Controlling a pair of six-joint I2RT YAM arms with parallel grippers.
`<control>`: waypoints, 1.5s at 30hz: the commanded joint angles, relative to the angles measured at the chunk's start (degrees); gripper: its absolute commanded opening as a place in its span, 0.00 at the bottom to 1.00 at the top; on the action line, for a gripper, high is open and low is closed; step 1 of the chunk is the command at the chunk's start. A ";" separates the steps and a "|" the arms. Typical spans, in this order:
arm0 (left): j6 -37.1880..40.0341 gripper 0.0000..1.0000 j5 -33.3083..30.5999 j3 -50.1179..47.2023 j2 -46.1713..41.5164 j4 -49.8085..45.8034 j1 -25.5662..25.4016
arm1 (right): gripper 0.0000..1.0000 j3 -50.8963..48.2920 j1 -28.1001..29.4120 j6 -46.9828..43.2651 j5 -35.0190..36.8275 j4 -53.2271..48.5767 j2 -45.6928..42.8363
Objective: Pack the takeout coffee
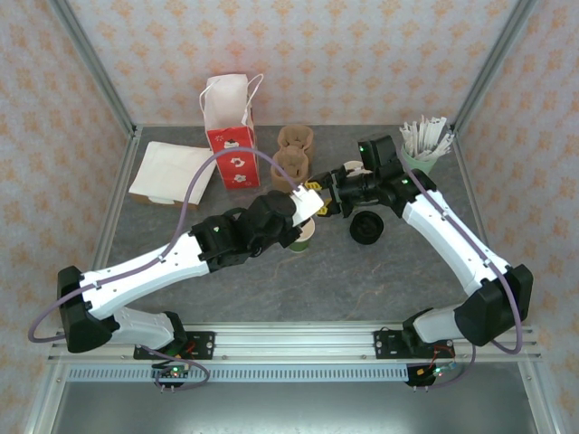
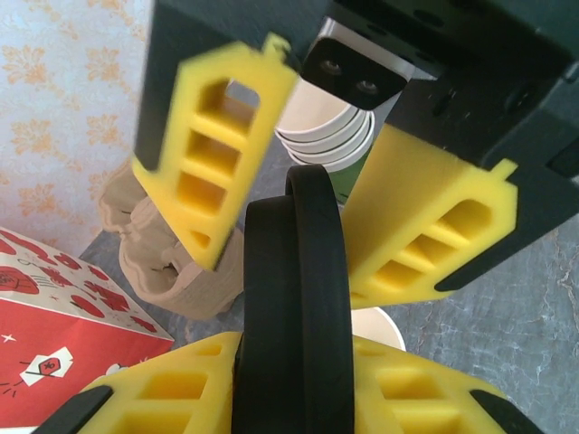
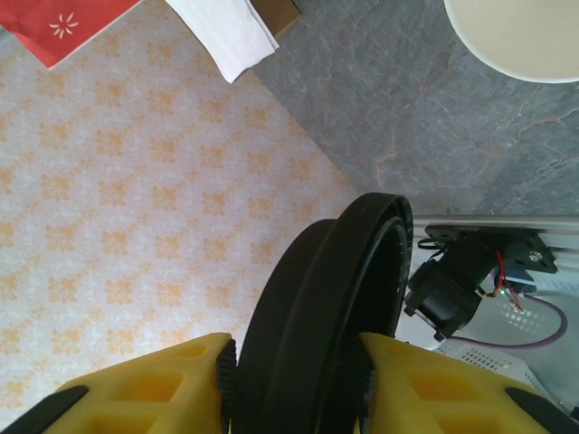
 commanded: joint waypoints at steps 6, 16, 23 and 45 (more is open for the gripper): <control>1.02 0.34 -1.98 1.85 0.55 0.31 -0.77 | 0.30 1.38 0.27 -4.24 -1.24 -4.05 -0.14; -2.02 0.65 2.47 1.19 -1.39 -0.57 -0.64 | 0.24 3.46 0.26 -13.01 3.35 -5.02 -0.65; -11.06 0.87 14.05 -1.34 -8.14 0.79 4.15 | 0.23 2.30 -0.30 -21.65 8.21 -1.44 -2.84; -34.28 1.00 49.86 -3.85 -7.73 11.04 22.03 | 0.21 -1.42 0.24 -43.30 0.13 11.13 -7.24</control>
